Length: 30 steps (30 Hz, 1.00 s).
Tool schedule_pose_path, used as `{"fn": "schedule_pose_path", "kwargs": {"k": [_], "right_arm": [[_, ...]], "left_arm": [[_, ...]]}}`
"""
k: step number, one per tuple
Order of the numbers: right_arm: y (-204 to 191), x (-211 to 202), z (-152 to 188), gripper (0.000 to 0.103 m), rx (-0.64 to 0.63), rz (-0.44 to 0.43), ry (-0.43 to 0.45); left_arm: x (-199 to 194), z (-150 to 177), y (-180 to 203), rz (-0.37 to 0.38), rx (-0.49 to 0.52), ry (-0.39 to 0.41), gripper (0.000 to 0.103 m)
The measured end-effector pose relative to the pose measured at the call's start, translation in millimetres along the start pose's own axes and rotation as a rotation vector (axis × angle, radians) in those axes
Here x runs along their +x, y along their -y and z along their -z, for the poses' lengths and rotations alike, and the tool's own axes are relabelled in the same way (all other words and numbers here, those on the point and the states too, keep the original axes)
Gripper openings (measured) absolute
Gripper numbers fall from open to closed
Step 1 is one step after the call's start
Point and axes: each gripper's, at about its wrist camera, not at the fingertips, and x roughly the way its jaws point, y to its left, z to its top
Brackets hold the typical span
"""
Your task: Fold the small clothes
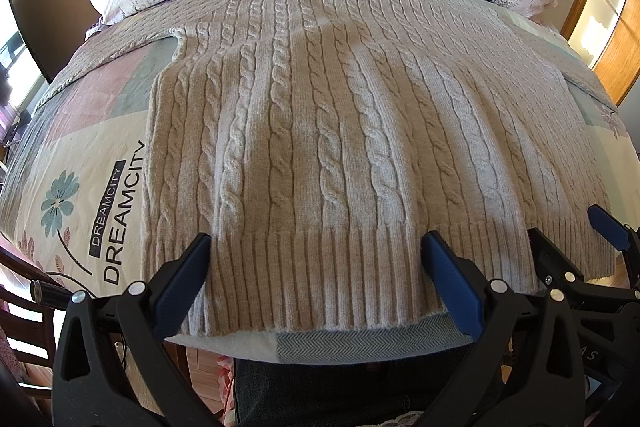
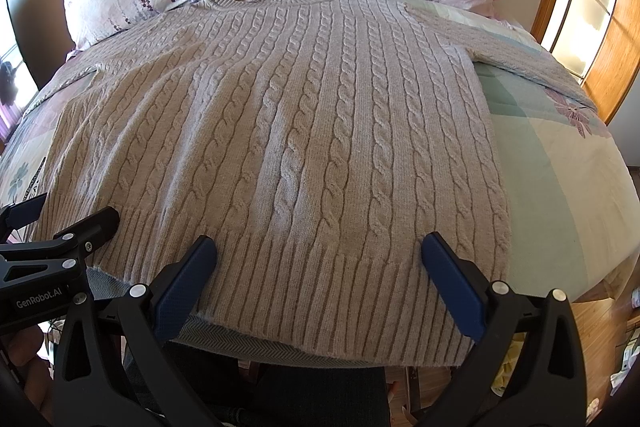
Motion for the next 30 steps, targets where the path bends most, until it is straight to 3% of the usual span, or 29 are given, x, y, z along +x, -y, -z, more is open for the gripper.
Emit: {"fn": "schedule_pose_path", "kwargs": {"k": [30], "right_arm": [[-1.3,1.4,-1.3,0.102,-0.007,-0.001,-0.013]], "left_arm": [[0.0,-0.1,-0.1,0.000,0.000,0.001,0.101]]}}
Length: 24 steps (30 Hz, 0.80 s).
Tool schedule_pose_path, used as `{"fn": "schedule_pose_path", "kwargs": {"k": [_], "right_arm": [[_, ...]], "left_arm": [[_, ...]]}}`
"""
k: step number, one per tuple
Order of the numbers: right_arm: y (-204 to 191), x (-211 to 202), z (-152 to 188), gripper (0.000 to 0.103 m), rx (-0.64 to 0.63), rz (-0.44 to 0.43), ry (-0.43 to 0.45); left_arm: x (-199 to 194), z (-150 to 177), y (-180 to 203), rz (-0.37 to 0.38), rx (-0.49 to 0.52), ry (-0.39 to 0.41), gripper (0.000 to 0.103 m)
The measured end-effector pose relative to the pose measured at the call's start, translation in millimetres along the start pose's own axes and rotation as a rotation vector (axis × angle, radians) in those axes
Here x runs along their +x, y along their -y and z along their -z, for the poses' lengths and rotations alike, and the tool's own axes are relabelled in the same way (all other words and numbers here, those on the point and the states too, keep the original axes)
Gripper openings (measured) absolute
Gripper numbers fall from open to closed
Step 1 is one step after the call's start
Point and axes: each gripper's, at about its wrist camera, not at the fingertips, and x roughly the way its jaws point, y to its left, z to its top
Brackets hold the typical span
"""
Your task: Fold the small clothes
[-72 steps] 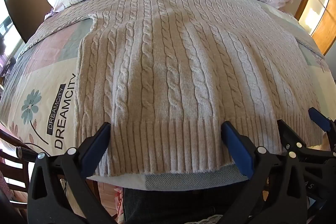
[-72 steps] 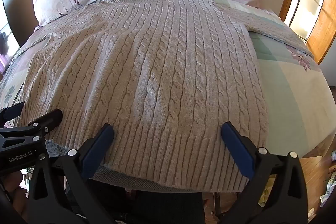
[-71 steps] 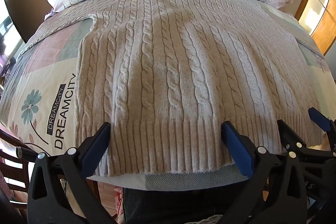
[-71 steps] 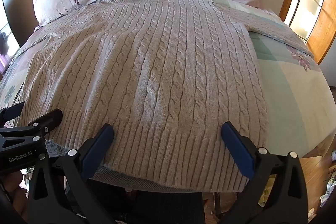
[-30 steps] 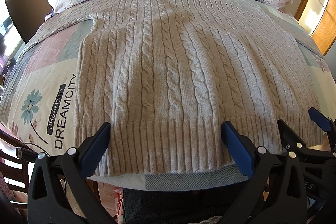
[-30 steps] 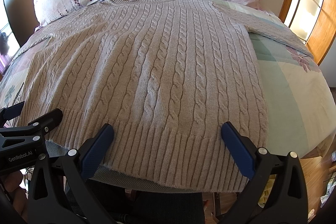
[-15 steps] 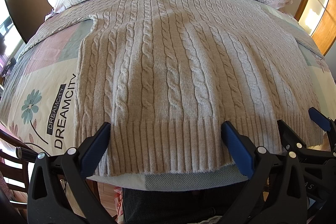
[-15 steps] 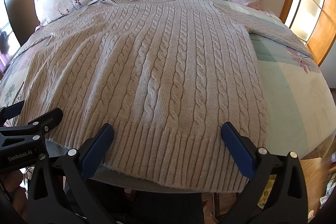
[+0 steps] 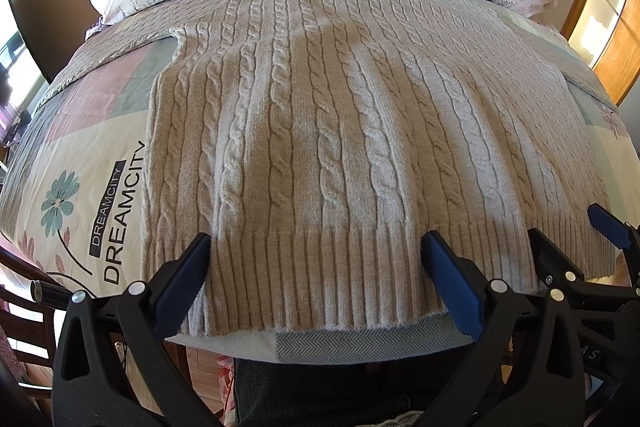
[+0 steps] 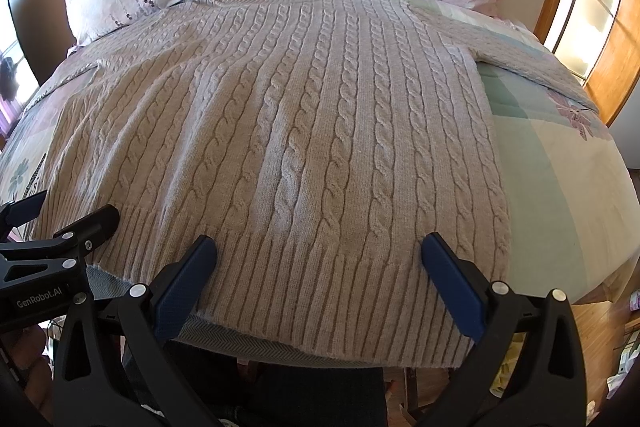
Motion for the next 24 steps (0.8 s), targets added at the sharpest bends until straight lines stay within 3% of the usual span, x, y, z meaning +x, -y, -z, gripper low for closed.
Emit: {"fn": "schedule_pose_path", "kwargs": {"k": [17,21,24], "right_arm": [[0,0,1,0.102,-0.013,-0.009,0.013],[3,-1,8,0.102,-0.092,-0.060,0.101],[24,-4,-5,0.102,-0.108,-0.117,0.097]], "left_arm": [[0,0,0,-0.001,0.002,0.001,0.101],[0,5,1,0.003,0.008,0.025,0.101],[-2,2,-3,0.017,0.049,0.026,0.101]]}}
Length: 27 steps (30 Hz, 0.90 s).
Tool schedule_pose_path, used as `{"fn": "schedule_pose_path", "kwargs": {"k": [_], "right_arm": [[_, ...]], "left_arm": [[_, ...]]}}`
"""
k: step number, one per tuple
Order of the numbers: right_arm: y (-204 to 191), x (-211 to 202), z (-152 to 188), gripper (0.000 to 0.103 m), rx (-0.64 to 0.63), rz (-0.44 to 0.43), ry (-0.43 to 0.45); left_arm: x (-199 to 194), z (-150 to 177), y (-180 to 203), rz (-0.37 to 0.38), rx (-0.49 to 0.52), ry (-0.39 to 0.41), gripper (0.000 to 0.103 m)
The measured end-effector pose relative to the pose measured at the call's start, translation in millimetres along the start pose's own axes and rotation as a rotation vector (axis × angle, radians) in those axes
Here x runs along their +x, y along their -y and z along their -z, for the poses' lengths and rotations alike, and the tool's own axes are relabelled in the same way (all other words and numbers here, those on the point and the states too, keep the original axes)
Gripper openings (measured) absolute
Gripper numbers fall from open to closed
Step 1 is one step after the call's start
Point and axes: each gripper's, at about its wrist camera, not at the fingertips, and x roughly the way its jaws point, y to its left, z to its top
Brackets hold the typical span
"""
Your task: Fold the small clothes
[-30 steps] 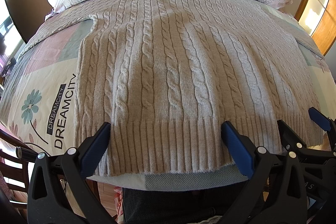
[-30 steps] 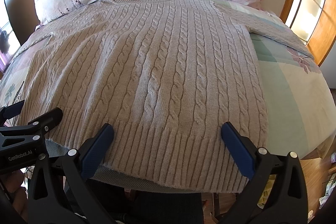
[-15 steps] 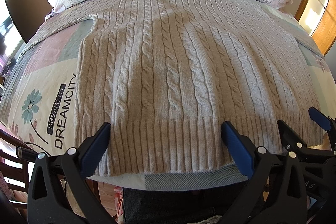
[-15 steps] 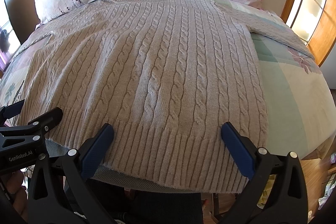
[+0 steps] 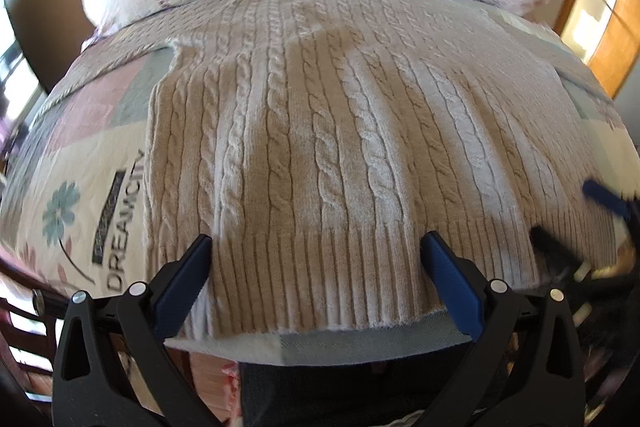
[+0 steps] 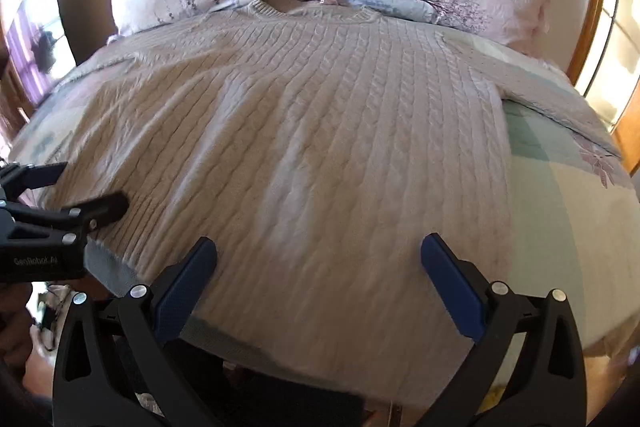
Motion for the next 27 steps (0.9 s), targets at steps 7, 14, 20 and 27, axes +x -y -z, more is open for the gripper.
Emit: {"fn": "schedule_pose_path", "kwargs": {"k": [7,14,20,27], "right_arm": [[213,-27,-57,0.094,0.551,0.086,0.211],[412,21,-41,0.040,1.158,0.133,0.179],[463,39,-39,0.021,1.275,0.187,0.218],[407,21,-112,0.007,0.939,0.374,0.342]], "left_arm": [[-14,-50,-101,0.151,-0.232,0.211,0.101],[2,-84,-172,0.080,-0.242,0.342,0.101],[29,-103,-241,-0.005,-0.388,0.263,0.101],[42,-93,-331,0.101,-0.723,0.288,0.100]]}}
